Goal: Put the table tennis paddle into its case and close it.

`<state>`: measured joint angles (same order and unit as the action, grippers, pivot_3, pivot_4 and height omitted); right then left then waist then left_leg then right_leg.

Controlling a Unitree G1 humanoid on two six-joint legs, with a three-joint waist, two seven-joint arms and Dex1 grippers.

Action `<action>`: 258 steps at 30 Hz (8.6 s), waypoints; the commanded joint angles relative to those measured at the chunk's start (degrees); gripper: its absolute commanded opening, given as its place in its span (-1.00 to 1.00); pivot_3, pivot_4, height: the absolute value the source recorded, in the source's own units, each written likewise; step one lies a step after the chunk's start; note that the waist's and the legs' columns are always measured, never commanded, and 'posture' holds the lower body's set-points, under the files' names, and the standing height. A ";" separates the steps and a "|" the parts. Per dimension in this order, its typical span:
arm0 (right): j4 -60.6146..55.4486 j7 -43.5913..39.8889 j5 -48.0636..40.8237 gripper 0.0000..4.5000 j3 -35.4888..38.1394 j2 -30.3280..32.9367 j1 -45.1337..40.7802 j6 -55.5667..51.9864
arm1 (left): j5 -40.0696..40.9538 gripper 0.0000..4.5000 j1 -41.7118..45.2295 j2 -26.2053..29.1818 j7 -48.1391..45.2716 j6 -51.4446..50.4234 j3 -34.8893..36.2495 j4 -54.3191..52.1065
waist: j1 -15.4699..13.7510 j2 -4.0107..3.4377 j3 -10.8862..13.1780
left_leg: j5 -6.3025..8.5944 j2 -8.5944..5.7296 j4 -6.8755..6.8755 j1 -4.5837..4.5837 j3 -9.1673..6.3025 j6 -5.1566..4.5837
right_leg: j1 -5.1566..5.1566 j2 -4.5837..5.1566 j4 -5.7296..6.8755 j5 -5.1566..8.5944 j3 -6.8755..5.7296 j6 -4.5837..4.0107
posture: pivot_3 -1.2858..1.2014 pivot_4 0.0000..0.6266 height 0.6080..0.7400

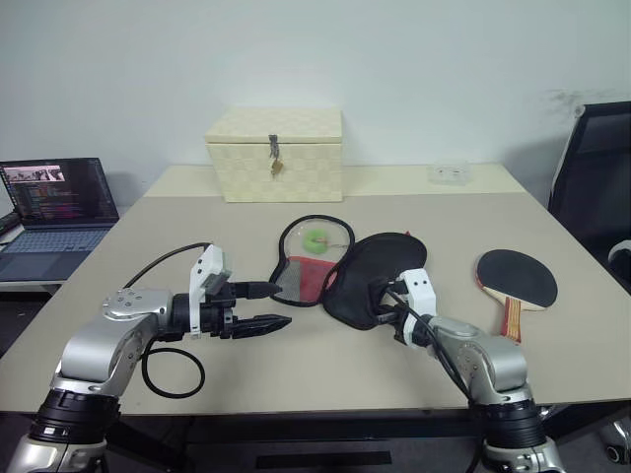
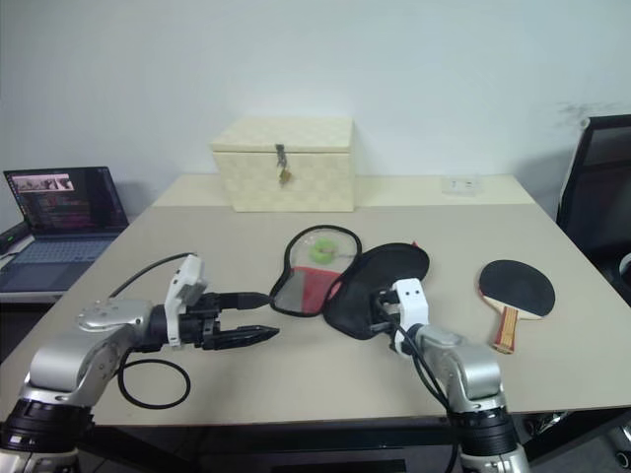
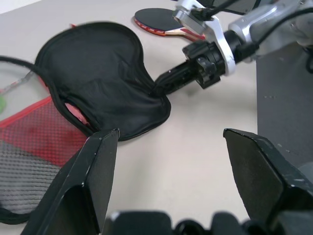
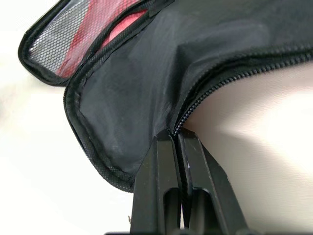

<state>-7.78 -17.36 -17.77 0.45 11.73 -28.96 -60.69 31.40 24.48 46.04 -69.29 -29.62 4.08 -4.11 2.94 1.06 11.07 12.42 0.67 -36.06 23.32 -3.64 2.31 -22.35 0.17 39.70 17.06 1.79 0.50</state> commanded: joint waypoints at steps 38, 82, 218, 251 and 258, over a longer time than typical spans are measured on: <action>18.34 -8.20 8.63 0.99 11.29 24.97 -10.02 8.81 | 1.26 0.65 2.28 -3.36 0.20 -0.65 -1.43 -3.07 | -0.34 0.06 0.05 | 0.03 0.04 0.10 -0.15 0.51 -0.03 | 0.00 -0.10 -0.16 -0.04 0.46 0.07 | 0.03 -0.52 1.00; 12.56 18.60 10.52 -0.52 21.90 9.49 -6.24 8.24 | -1.06 0.65 5.39 -3.16 -2.52 2.40 -2.93 0.06 | 0.31 0.16 -0.01 | 0.03 0.02 0.07 -0.37 0.77 -0.03 | 0.02 -0.17 0.12 0.12 0.75 0.35 | 0.03 -0.52 1.00; -20.21 -14.56 -31.34 1.00 15.03 27.23 2.05 -5.58 | -37.18 -0.98 36.46 -25.35 22.16 30.42 -10.21 70.34 | -1.29 0.30 0.02 | 0.05 -0.12 -0.75 0.70 0.60 -0.09 | -0.77 -0.21 0.43 -0.20 0.39 0.35 | 0.03 -0.52 1.00; -17.85 -10.09 -29.39 1.00 17.42 30.64 3.66 -4.12 | -36.65 -0.98 56.19 -41.91 33.72 36.42 -5.05 78.82 | -0.98 0.34 0.02 | 0.08 -0.52 -0.85 0.82 0.73 -0.14 | -0.82 -0.14 0.31 -0.32 0.55 0.57 | 0.03 -0.52 1.00; -8.11 -7.85 -22.31 1.00 13.09 28.73 0.25 0.51 | -30.33 -0.98 52.51 -37.37 22.34 36.67 0.42 75.38 | -0.73 0.33 0.02 | 0.08 -0.50 -0.83 0.77 0.77 -0.14 | -0.82 -0.14 0.33 -0.32 0.56 0.57 | 0.03 -0.52 1.00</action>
<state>-17.54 -25.81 -42.13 13.87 40.75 -27.25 -62.78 -1.58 77.32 7.36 -43.18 5.96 2.83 74.10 2.22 1.38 11.08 12.49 0.19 -36.89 24.06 -2.85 2.17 -23.16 0.03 40.04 16.74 2.36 1.07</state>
